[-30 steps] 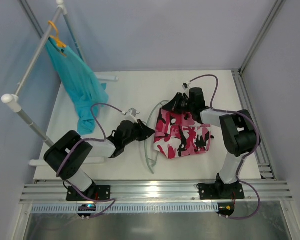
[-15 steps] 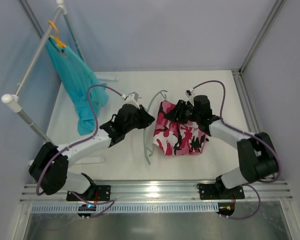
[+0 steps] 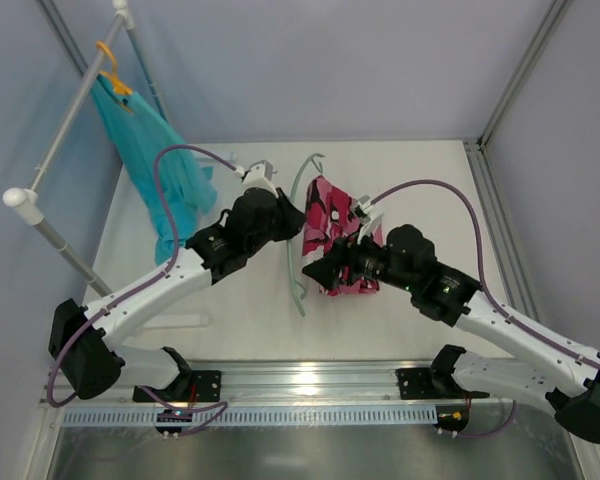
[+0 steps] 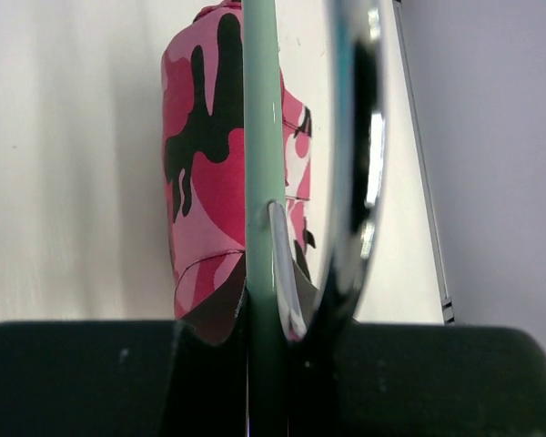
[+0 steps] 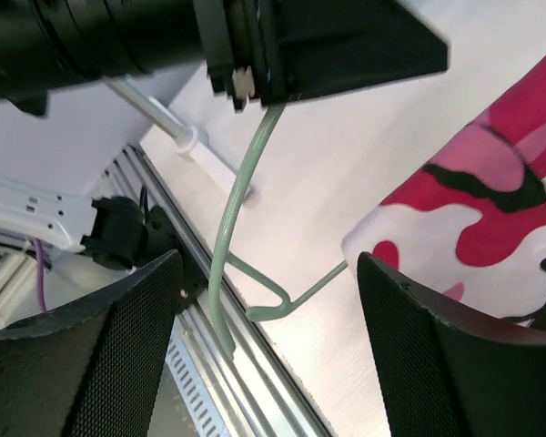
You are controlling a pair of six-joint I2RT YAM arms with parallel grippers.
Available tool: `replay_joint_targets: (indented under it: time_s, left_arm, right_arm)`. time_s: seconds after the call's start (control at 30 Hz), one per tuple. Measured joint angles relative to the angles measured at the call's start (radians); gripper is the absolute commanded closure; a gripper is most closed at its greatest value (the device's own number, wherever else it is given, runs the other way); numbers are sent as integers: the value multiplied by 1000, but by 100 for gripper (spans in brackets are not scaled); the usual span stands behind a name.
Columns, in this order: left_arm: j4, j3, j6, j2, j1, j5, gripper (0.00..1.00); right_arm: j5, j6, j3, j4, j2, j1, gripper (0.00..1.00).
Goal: Place the trousers on the hanger
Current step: Pass the hanger from the left arm to the right
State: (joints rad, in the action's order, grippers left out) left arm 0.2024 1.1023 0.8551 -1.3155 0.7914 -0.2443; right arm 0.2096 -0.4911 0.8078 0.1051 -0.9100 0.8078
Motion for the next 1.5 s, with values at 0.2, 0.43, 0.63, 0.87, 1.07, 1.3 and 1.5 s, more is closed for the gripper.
replay_joint_targets:
  time_s: [0.2, 0.43, 0.63, 0.87, 1.07, 1.3, 1.5]
  left_arm:
    - [137, 139, -1, -6, 33, -68, 100]
    - [249, 257, -2, -43, 58, -133, 100]
    - [294, 259, 1, -48, 57, -170, 100]
    - [292, 261, 44, -48, 57, -192, 100]
    - [259, 234, 39, -27, 53, -179, 74]
    - [206, 128, 28, 87, 53, -104, 61]
    - [153, 72, 27, 119, 53, -69, 60]
  right_arm:
    - [-255, 45, 107, 110, -91, 225, 17]
    - [-550, 52, 188, 152, -194, 367, 27]
    - [-679, 64, 257, 175, -293, 437, 71]
    - [-758, 43, 265, 165, -295, 454, 96]
    - [-784, 50, 263, 161, -293, 457, 96]
    - [-858, 61, 246, 134, -276, 433, 96]
    - [-872, 72, 234, 92, -275, 435, 96]
